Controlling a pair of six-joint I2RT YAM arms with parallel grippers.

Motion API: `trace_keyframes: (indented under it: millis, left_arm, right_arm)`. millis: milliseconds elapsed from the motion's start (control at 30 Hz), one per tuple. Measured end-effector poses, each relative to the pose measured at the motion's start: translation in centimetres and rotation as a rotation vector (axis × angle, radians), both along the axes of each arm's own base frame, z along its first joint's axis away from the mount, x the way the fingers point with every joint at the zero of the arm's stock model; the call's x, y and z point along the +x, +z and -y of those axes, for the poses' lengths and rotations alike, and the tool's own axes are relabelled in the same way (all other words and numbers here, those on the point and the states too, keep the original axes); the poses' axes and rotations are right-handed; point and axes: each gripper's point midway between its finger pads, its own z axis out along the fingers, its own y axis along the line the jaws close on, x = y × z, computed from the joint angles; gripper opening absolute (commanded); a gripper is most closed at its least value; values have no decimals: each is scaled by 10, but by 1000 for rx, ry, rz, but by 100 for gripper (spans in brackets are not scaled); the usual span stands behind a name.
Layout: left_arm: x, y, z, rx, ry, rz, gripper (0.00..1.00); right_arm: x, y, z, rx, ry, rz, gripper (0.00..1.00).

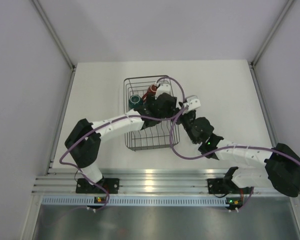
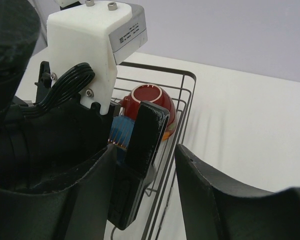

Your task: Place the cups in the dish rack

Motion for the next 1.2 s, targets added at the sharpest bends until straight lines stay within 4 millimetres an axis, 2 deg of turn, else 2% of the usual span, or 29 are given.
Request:
trace_keyframes:
  millis: [300,700,933,1200]
  left_arm:
    - [-6,-15,-6,-47,34,-78,90]
    - [5,-34,-23,-127,107,-118,91]
    - [12,-39,-13,-225,98,-83,91]
    - [23,-33,-8,-297,110,-8,90]
  right_arm:
    - [-4,-8,-7,-21,43,-24,52]
    - [-6,-13,-10,-30,67,-40,52]
    - [-8,-13,-13,-31,85,-39,52]
    - [-8,-13,-14,-32,94,-38,51]
